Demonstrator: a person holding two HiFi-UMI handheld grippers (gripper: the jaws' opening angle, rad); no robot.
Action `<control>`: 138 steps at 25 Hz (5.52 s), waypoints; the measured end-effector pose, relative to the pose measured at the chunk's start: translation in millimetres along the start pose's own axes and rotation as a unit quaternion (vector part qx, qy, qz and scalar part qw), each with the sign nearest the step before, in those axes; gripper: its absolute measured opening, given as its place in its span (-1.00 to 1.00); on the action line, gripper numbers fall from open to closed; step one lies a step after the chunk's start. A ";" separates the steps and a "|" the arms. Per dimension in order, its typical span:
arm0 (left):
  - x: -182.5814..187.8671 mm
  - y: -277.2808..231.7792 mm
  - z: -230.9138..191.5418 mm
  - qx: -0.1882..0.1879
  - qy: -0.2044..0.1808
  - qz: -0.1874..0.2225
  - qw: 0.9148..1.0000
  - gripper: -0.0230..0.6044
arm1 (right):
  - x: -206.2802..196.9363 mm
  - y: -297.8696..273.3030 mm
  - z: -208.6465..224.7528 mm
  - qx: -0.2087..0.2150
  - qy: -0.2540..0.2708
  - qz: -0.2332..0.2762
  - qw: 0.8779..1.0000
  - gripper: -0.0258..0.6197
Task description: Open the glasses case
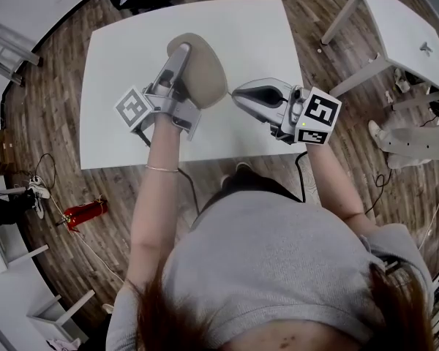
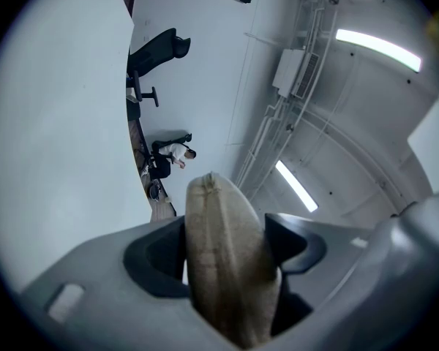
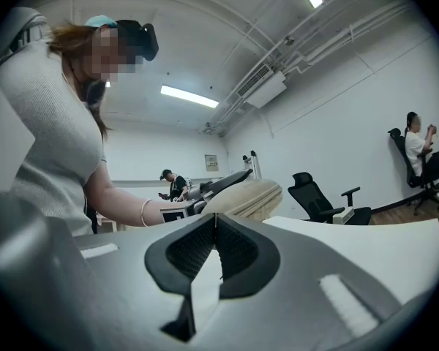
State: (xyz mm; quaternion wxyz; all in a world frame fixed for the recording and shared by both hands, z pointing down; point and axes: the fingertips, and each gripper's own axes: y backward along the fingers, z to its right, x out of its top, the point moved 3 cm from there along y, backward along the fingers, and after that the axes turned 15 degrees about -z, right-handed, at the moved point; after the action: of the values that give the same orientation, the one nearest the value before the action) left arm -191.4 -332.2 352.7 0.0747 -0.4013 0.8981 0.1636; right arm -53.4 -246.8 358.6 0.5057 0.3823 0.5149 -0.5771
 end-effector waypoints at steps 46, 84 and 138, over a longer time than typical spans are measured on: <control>-9.5 29.7 -49.9 0.074 0.016 0.009 0.997 0.10 | -38.6 -38.8 -15.3 -0.047 -0.035 -0.108 0.992 -0.83; -26.6 43.9 -61.3 0.208 -0.121 -0.015 0.971 -0.83 | -124.0 -76.4 45.3 -0.161 -0.347 -0.144 0.913 0.08; -505.2 151.3 177.0 0.435 -0.454 -0.012 0.778 -0.92 | -97.8 160.6 -395.9 -0.210 -0.059 -0.041 0.975 -0.91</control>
State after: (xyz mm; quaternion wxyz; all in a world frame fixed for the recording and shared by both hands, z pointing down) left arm 33.2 176.7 356.7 0.6424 -0.2164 0.7306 -0.0821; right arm 91.3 166.8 349.1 0.5800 0.2113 0.6089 -0.4981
